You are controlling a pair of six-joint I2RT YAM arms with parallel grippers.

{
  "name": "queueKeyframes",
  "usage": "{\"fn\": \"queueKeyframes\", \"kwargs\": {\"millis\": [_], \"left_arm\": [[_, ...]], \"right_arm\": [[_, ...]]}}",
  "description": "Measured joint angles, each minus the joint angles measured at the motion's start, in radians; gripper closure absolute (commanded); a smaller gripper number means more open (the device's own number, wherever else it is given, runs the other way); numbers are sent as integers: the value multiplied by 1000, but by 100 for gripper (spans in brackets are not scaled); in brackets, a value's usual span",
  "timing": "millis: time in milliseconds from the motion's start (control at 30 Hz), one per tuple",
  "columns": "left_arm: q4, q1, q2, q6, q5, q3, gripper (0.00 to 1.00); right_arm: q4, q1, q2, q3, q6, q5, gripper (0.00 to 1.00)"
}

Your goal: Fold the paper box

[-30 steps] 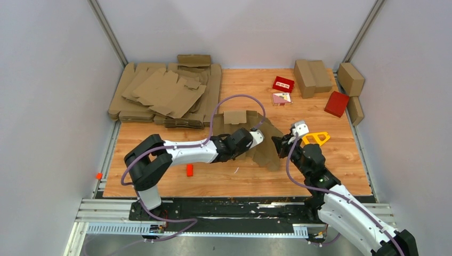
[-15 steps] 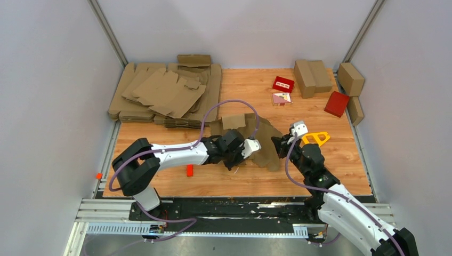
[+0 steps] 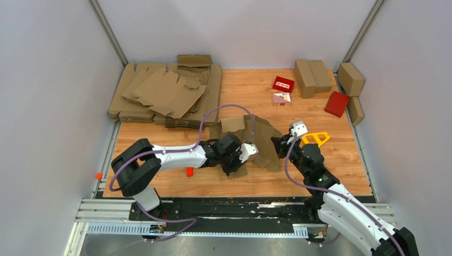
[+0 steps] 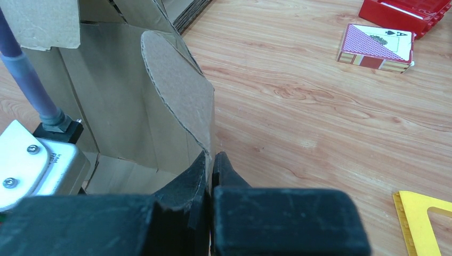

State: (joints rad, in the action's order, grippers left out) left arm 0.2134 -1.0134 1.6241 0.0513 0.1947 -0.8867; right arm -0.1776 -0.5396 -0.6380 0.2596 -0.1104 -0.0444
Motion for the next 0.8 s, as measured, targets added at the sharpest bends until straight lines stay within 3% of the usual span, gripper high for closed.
{"fn": "queueKeyframes", "kwargs": {"millis": [367,433,500,600,800], "left_arm": [[-16,-13,55,-16,-35,-22,100],[-14,-17,70,-19,-47,-41,96],[-13,-19,70,-22,-57,-43,89],[0,-20,44,-37,-84,-31,61],[42,-20,-222,-122,-190,47,40]], "right_arm": [[0,0,6,-1,0,0,100],[1,0,19,-1,0,2,100],[5,0,36,-1,0,5,100],[14,0,77,-5,2,11,100],[16,0,116,-30,8,11,100]]}}
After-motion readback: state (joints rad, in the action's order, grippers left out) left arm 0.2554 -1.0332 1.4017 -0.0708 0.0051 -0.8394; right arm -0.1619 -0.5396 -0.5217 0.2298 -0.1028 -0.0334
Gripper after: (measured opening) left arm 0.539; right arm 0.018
